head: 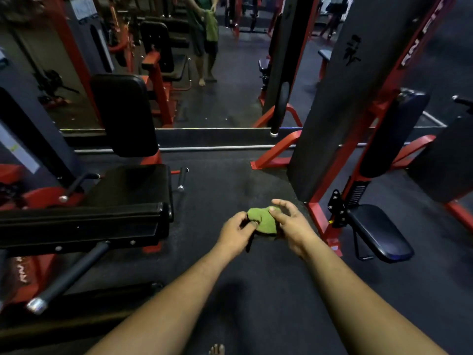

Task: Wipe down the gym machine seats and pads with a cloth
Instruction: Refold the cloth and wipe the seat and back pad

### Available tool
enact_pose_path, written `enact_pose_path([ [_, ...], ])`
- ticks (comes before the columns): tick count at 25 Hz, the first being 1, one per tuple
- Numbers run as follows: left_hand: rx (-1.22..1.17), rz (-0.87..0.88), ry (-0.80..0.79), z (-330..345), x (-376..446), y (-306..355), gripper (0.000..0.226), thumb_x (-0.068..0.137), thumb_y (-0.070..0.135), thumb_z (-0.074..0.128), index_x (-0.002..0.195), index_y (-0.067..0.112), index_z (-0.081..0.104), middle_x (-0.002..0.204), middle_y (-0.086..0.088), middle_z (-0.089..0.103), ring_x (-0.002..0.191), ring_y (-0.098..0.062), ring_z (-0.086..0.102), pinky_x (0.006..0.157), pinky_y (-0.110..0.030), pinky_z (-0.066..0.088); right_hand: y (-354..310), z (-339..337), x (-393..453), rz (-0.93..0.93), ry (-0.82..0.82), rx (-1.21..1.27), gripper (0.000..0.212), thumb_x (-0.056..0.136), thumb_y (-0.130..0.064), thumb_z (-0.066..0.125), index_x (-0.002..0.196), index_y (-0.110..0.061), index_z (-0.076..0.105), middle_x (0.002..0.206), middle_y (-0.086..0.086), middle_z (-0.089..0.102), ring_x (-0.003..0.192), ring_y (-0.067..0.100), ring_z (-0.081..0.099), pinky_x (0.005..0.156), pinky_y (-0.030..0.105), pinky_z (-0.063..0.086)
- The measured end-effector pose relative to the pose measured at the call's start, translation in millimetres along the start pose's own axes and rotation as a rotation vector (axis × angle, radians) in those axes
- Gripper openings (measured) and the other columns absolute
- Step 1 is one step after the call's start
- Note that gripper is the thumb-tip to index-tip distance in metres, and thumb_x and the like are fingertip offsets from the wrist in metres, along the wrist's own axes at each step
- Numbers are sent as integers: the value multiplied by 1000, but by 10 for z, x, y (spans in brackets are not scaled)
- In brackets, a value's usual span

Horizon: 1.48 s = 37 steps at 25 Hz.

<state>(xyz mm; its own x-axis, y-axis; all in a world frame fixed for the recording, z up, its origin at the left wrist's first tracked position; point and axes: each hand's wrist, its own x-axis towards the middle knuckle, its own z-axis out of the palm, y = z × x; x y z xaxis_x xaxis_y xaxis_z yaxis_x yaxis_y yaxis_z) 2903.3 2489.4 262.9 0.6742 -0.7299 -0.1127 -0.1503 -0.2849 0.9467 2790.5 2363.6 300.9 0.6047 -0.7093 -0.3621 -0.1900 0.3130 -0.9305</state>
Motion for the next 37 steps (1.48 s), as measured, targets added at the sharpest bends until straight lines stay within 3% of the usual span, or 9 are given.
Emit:
enact_pose_path([
  [6, -262, -168, 157, 131, 731, 362, 21, 96, 24, 52, 79, 13, 58, 76, -1, 59, 72, -12, 53, 68, -33, 42, -224, -269, 595, -301, -278, -446, 15, 91, -19, 74, 104, -26, 69, 94, -10, 72, 79, -5, 63, 70, 14, 48],
  [10, -132, -187, 196, 267, 1095, 395, 49, 82, 66, 62, 82, 17, 61, 79, -2, 68, 75, -14, 61, 74, -37, 52, -314, -413, 1242, -434, -228, -600, 21, 93, -13, 69, 83, -32, 67, 84, -6, 72, 76, 5, 62, 73, 25, 47],
  [15, 472, -137, 160, 118, 1194, 281, 33, 78, 30, 85, 104, 20, 68, 98, 4, 72, 95, -13, 67, 82, -27, 49, -574, -611, 2001, -385, -198, -694, 12, 94, -17, 63, 86, -25, 65, 90, -2, 70, 90, 19, 64, 78, 30, 44],
  [18, 484, -224, 465, -199, 1095, 168, 20, 81, 26, 83, 96, 18, 74, 94, 1, 74, 89, -15, 67, 78, -27, 47, -763, -760, 2359, -392, -166, -835, 10, 87, -29, 72, 82, -23, 65, 86, -2, 71, 86, 22, 66, 73, 32, 47],
  [24, 449, -348, 676, -490, 1104, -53, 13, 85, 35, 78, 81, 24, 72, 76, 7, 71, 73, -11, 64, 65, -26, 43, -993, -673, 2817, -350, -242, -1106, 44, 70, -56, 84, 72, -18, 61, 68, -4, 66, 68, 19, 63, 53, 27, 37],
  [27, 194, -336, 775, -433, 1362, -39, 20, 88, 29, 76, 72, 19, 68, 65, 9, 64, 60, -3, 57, 60, -26, 39, -930, -464, 2972, -314, -435, -908, 20, 84, -31, 81, 99, -24, 71, 77, -7, 68, 72, 14, 66, 62, 23, 47],
  [29, 39, -325, 810, -375, 1588, -19, 24, 89, 25, 76, 69, 15, 68, 60, 6, 60, 52, 1, 51, 56, -25, 40, -916, -249, 2967, -152, -600, -598, 37, 95, -12, 67, 126, -30, 64, 77, -5, 68, 61, 8, 61, 57, 20, 50],
  [32, -188, -264, 774, -210, 1907, 58, 19, 90, 21, 74, 77, 8, 72, 66, -5, 67, 58, -7, 58, 55, -21, 48, -874, 143, 2923, 100, -711, -339, 30, 103, -11, 51, 127, -24, 65, 78, 2, 67, 62, 13, 59, 56, 30, 55],
  [37, -54, -109, 717, -224, 2243, -25, 14, 86, 24, 78, 92, 12, 77, 88, 2, 76, 78, -1, 66, 77, -20, 52, -910, 631, 3051, 102, -796, -343, 29, 98, -3, 57, 122, -16, 66, 92, 8, 72, 83, 16, 68, 72, 35, 58],
])
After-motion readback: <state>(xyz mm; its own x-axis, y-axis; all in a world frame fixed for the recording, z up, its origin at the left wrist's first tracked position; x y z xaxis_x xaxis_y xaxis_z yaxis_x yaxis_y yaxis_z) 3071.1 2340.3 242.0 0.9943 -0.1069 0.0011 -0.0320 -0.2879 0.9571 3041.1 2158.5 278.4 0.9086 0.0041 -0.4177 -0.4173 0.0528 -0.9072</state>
